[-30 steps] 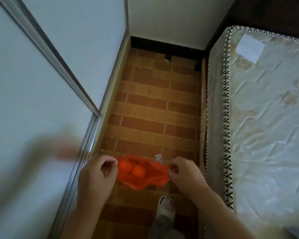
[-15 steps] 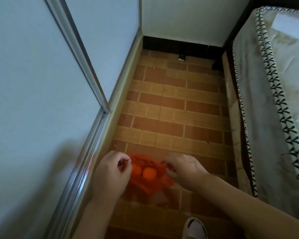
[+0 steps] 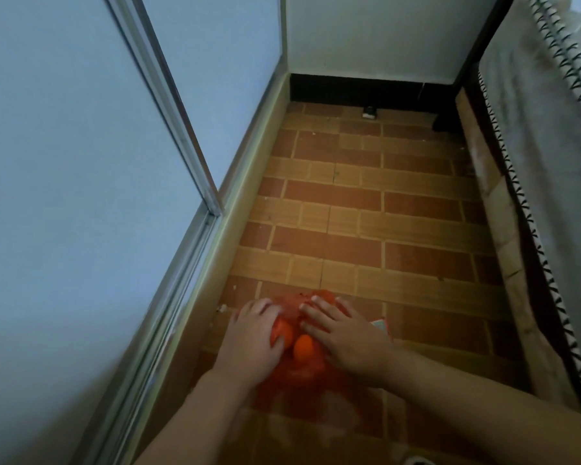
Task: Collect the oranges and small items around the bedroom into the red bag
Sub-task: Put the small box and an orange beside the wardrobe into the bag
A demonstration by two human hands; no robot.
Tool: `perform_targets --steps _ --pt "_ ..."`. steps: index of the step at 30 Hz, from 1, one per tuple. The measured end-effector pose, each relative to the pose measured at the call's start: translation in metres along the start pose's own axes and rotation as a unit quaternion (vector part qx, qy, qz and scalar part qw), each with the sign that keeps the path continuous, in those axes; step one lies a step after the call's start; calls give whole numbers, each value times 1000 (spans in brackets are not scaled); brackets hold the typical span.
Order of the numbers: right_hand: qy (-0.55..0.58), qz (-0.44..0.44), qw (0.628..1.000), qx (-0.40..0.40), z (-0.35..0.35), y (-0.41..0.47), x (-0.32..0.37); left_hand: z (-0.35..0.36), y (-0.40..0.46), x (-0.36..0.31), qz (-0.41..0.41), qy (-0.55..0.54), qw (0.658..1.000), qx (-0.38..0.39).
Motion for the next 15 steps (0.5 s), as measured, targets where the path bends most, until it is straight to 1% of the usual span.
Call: perform_targets --steps 1,5,7,10,13,15 --pt "4 -3 1000 -4 10 6 -1 5 1 -1 -7 16 999 30" --pt "31 -15 999 -23 42 24 -3 20 4 1 10 89 988 126" --pt "56 -20 998 -29 56 29 -5 26 4 7 8 105 979 173" --pt "49 -15 997 -50 71 29 -9 37 3 12 21 155 960 234" --pt "30 -7 999 -31 82 28 -14 49 0 14 43 209 932 293" --pt "20 2 1000 -7 92 29 -19 55 -2 15 48 232 918 318"
Point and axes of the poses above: each hand's wrist, its own y-axis towards the middle knuckle, its own z-axis out of the palm, x = y × z, the point moved 1 cm from there along y, towards the middle knuckle, and after that the axes turned 2 degrees about x, right-handed, at the moved point
